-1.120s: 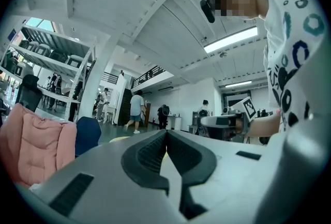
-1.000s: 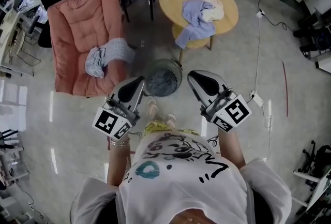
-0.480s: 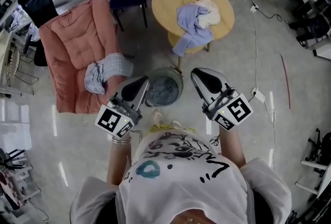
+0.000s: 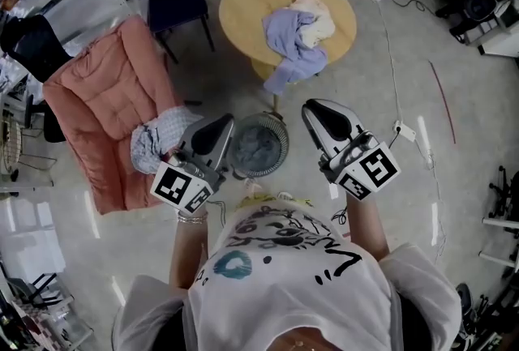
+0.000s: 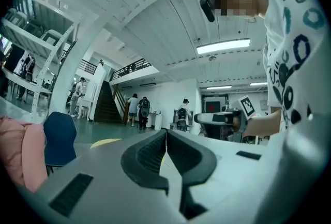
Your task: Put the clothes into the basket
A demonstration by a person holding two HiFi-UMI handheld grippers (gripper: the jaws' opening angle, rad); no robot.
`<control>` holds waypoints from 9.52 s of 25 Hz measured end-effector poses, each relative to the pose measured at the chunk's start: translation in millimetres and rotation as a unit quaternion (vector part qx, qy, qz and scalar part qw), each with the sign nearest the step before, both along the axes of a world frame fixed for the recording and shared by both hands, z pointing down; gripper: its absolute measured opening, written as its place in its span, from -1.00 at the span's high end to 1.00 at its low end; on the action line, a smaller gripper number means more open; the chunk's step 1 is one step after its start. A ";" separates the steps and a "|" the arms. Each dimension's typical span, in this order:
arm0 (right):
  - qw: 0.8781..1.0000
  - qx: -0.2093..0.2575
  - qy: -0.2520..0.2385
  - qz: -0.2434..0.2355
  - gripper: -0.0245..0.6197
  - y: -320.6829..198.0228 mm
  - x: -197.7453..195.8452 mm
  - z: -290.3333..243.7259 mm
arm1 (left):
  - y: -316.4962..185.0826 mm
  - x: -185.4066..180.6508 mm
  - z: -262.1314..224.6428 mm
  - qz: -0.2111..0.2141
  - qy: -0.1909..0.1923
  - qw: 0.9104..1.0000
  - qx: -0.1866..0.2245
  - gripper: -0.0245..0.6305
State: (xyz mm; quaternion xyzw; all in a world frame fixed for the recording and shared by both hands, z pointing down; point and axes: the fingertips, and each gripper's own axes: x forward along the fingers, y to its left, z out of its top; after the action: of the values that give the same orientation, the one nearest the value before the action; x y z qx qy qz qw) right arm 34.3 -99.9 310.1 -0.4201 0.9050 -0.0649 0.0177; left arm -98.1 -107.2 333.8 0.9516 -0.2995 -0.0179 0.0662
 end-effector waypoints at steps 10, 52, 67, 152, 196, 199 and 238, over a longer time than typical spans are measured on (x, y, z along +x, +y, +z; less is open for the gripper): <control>0.999 -0.016 -0.001 0.042 0.83 -19.5 2.3 15.4 | -32.8 5.5 20.2 0.038 0.008 0.999 -0.021 0.88; 0.982 -0.168 0.069 -0.051 0.42 -292.5 158.5 158.2 | -283.9 173.4 132.1 -0.033 -0.041 0.993 -0.106 0.87; 0.953 -0.265 0.145 -0.036 0.13 -329.5 181.3 278.4 | -311.9 202.9 208.4 -0.017 -0.074 0.982 -0.173 0.53; 0.991 -0.011 0.131 0.027 0.69 -282.1 153.6 35.3 | -221.7 134.8 76.9 -0.022 -0.054 0.995 -0.085 0.53; 0.993 0.067 0.094 -0.002 0.69 -75.6 -12.8 -50.5 | -29.1 -29.9 35.9 -0.016 -0.015 0.998 -0.060 0.85; 0.993 0.065 0.094 -0.010 0.69 -67.4 -20.7 -50.9 | -19.5 -35.4 37.4 -0.019 -0.014 0.997 -0.067 0.85; 0.979 0.076 0.117 -0.152 0.69 17.1 -35.6 -17.0 | 113.5 -33.8 48.0 -0.159 -0.028 0.984 -0.074 0.85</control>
State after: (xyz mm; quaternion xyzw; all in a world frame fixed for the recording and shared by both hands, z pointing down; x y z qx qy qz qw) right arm -1.2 -82.9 293.1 -0.2797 0.9564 0.0514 -0.0663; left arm -132.0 6.3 381.8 0.8846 -0.4489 0.0203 0.1243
